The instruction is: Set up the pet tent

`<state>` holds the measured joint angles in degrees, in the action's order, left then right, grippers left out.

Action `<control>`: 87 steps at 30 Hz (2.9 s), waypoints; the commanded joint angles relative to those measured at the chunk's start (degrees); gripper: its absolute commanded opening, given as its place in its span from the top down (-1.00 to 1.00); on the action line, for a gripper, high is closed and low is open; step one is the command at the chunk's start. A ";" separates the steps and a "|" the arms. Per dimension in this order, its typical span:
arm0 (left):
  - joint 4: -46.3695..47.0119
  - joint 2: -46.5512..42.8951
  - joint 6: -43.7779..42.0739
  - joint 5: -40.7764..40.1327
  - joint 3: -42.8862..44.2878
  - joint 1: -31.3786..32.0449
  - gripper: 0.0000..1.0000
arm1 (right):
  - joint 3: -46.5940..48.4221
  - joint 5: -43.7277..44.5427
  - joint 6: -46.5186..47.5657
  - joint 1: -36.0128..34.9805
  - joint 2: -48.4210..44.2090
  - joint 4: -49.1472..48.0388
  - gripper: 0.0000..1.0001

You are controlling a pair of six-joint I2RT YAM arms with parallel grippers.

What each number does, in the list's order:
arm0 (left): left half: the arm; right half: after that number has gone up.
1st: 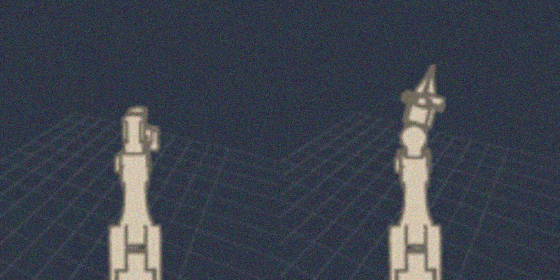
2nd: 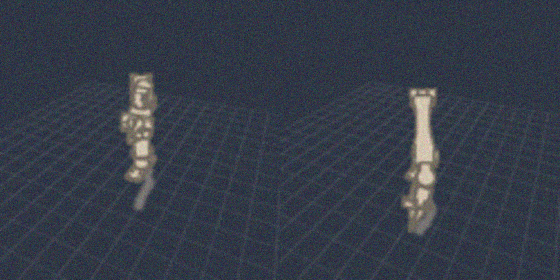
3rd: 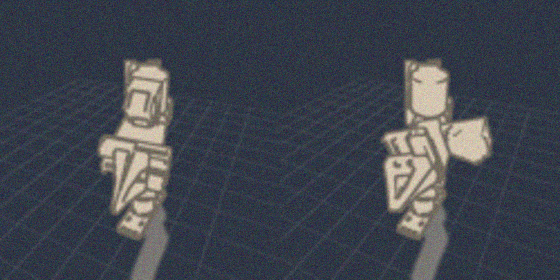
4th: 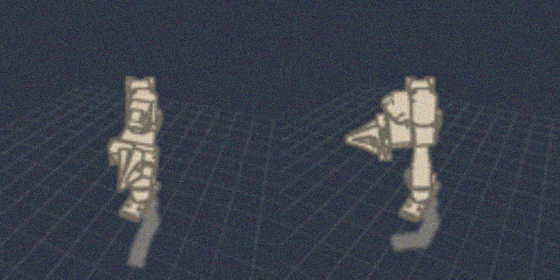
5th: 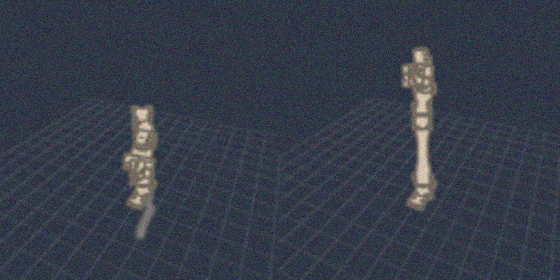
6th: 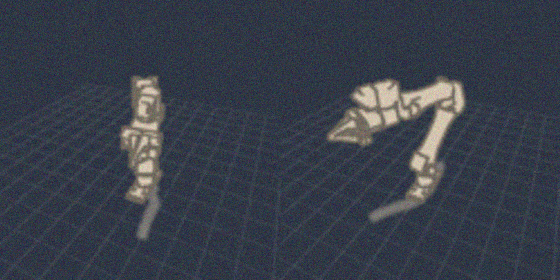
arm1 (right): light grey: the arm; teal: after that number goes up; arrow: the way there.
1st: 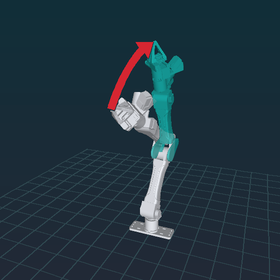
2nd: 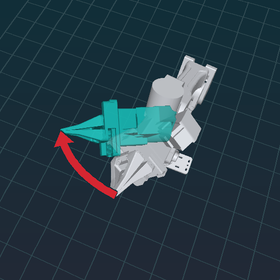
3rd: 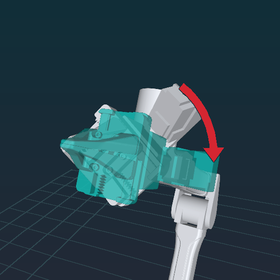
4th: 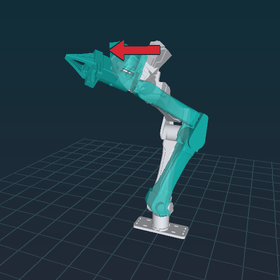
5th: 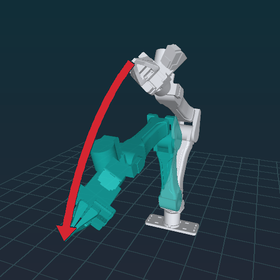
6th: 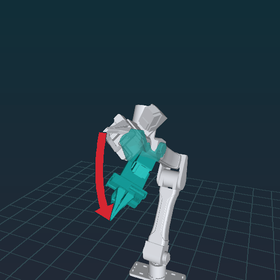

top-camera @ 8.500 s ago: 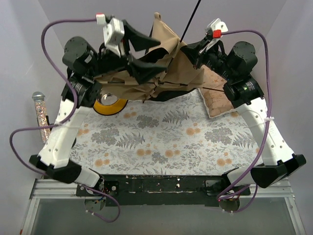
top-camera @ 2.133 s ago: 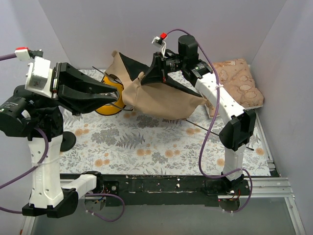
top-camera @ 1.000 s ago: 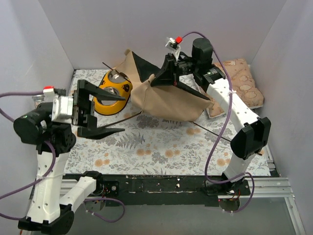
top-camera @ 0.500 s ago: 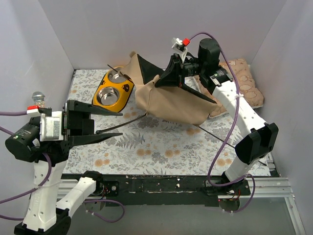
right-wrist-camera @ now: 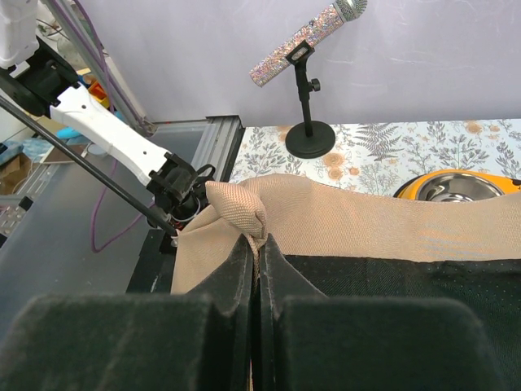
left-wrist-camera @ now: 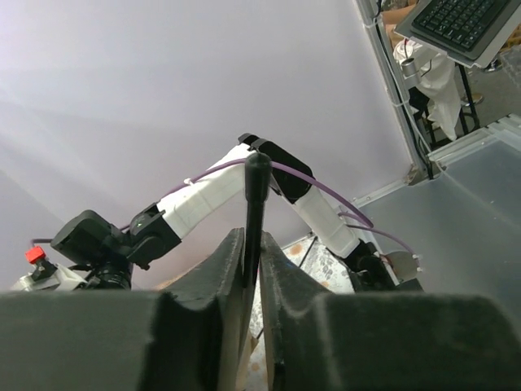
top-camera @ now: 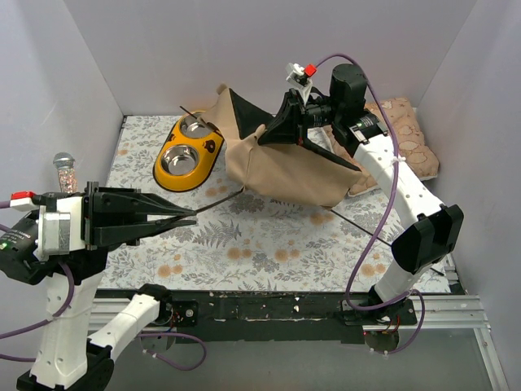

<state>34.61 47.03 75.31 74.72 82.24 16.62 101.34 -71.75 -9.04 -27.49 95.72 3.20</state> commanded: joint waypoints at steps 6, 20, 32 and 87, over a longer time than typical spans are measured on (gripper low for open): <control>-1.55 2.45 9.66 -5.00 -1.20 0.25 1.00 | 0.88 2.22 0.07 -1.08 -2.12 -2.41 0.97; -32.80 22.76 13.77 3.42 -4.81 0.08 1.00 | 1.84 5.12 -7.39 -5.21 -2.65 -9.61 0.97; -67.63 27.50 -12.71 2.36 -1.37 -0.36 1.00 | 7.20 7.76 -9.51 -7.76 -2.30 -8.83 0.97; -76.09 29.79 -17.92 6.93 -7.18 2.71 1.00 | -1.57 6.09 -13.20 -6.35 -3.08 -14.97 0.97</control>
<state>-31.77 75.44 53.76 80.44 76.62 17.93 99.83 -67.55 -22.26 -34.57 97.12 0.95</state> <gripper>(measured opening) 0.054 0.040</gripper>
